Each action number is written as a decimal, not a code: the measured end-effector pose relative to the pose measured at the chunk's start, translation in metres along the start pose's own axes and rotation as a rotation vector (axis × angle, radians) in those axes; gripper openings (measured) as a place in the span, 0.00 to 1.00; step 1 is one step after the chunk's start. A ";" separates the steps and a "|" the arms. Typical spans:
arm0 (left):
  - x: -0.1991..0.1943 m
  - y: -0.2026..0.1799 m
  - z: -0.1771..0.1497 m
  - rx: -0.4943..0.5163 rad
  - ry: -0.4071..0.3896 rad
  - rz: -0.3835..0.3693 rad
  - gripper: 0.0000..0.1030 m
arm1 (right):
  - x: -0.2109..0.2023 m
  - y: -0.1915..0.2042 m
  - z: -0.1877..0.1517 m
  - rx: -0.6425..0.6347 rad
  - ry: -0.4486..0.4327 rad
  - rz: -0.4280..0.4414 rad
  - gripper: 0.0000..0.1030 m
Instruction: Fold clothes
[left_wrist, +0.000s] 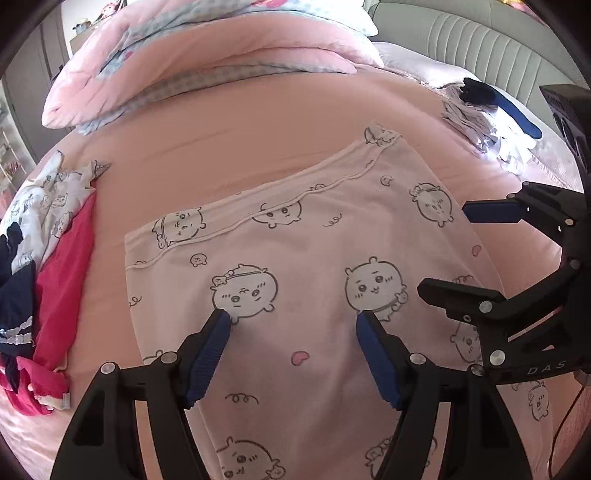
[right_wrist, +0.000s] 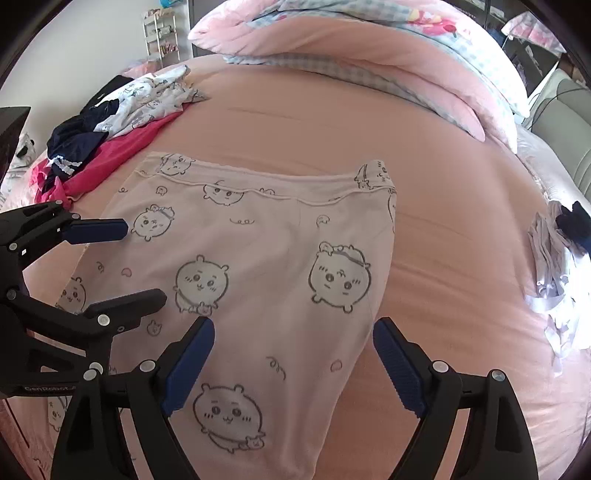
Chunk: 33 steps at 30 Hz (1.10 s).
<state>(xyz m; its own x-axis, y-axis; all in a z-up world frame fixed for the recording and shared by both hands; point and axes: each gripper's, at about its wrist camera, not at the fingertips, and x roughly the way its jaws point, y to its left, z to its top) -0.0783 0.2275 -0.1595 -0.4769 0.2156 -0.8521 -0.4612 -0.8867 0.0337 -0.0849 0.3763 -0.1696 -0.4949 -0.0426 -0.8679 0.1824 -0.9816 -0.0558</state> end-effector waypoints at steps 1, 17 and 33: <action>0.003 0.003 -0.001 0.007 0.006 0.002 0.67 | 0.007 -0.001 0.002 -0.007 0.016 -0.003 0.86; -0.043 0.066 -0.053 -0.194 0.021 0.071 0.75 | -0.016 -0.092 -0.048 0.189 0.059 -0.126 0.92; -0.075 -0.003 -0.117 -0.082 0.127 0.096 0.79 | -0.073 -0.006 -0.132 0.090 0.079 -0.016 0.92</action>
<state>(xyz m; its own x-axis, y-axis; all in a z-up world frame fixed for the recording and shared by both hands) 0.0467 0.1655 -0.1565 -0.4150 0.0792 -0.9064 -0.3526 -0.9324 0.0799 0.0626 0.4098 -0.1707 -0.4278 -0.0153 -0.9037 0.0960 -0.9950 -0.0286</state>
